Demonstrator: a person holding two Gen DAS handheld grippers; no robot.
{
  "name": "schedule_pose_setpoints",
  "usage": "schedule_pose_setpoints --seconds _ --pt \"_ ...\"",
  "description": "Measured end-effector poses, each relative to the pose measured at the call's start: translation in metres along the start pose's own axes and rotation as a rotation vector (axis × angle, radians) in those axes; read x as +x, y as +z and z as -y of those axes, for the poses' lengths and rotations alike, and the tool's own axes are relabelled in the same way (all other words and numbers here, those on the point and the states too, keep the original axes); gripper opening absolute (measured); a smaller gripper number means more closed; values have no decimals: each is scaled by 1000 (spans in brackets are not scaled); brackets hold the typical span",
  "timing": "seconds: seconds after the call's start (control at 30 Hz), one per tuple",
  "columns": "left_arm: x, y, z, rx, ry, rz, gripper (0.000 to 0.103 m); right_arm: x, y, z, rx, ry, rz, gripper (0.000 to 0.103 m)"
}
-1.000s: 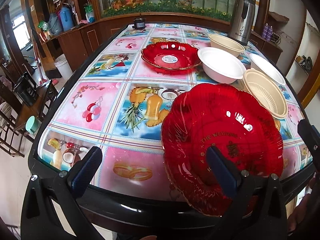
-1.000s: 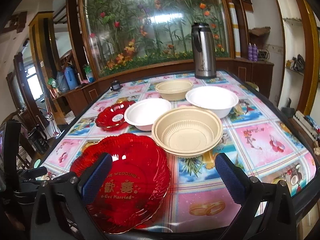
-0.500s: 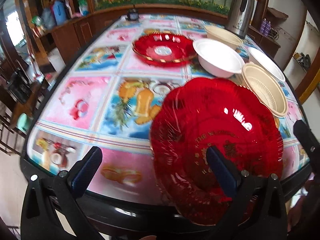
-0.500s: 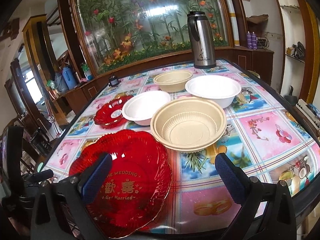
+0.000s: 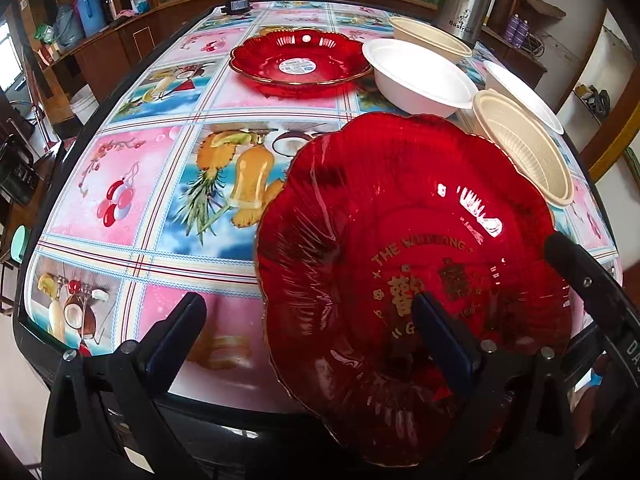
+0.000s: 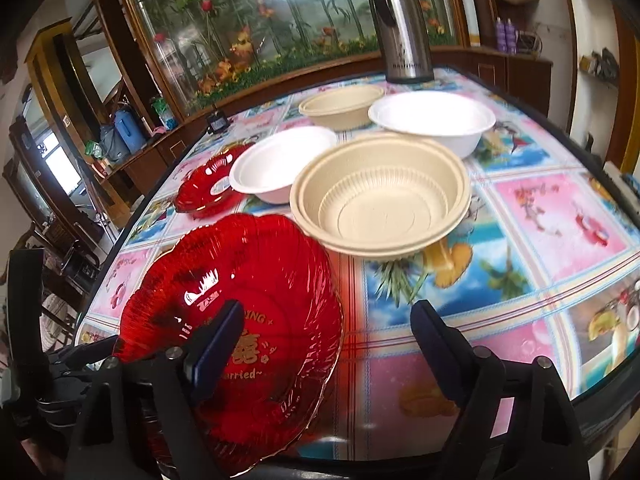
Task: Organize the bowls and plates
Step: 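Lift the red plate stack and carry it toward the table edge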
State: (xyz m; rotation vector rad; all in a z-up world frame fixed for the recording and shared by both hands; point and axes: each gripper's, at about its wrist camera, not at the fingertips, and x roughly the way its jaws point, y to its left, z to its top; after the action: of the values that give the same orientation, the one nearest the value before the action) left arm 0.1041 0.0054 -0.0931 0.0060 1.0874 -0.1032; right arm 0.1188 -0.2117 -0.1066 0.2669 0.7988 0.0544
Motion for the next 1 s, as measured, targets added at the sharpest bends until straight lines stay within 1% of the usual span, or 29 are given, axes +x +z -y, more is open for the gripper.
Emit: schedule_pose_setpoints --seconds 0.03,0.07,0.1,0.13,0.17,0.2,0.23,0.27,0.3,0.33,0.37,0.43,0.47,0.57,0.63,0.83,1.0 --pt "1 0 -1 -1 -3 -3 95 2 0 0 1 1 -12 81" --pt "2 -1 -2 -4 -7 -7 93 4 -1 -1 0 1 -21 78" --pt "3 0 -3 -6 -10 -10 89 6 -2 -1 0 2 -30 77" --pt "3 -1 -4 -5 -11 -12 81 9 -2 -1 2 5 -44 74" --pt "5 -1 -4 -4 -10 -16 76 12 -3 -1 4 7 -55 69" --pt "7 -1 -5 -3 -13 -23 65 13 -3 -2 7 8 -64 67" --pt "8 -1 -6 -2 -12 -24 60 16 -4 -2 10 9 -78 61" --pt "7 -1 -6 3 -8 -16 57 20 -5 -2 14 12 -96 56" --pt "7 -1 -6 7 -8 -11 50 23 -6 -2 18 13 -111 53" --pt "6 -1 -6 9 -10 -9 43 27 -7 -1 26 17 -132 44" --pt "6 -1 -6 12 -12 -6 40 30 -8 0 31 20 -144 33" --pt "6 -1 -4 27 -29 3 29 33 -9 0 33 23 -158 22" --pt "6 -1 -3 35 -33 5 27 34 -9 0 30 21 -159 19" --pt "6 -1 -1 49 -27 18 27 33 -10 0 32 14 -155 16" --pt "5 0 -3 46 -36 25 24 34 -10 0 32 8 -153 15" --pt "4 2 -8 52 -50 39 21 34 -10 -5 19 -11 -147 15" --pt "0 6 -21 35 -29 60 19 37 -8 -16 11 -18 -155 15"
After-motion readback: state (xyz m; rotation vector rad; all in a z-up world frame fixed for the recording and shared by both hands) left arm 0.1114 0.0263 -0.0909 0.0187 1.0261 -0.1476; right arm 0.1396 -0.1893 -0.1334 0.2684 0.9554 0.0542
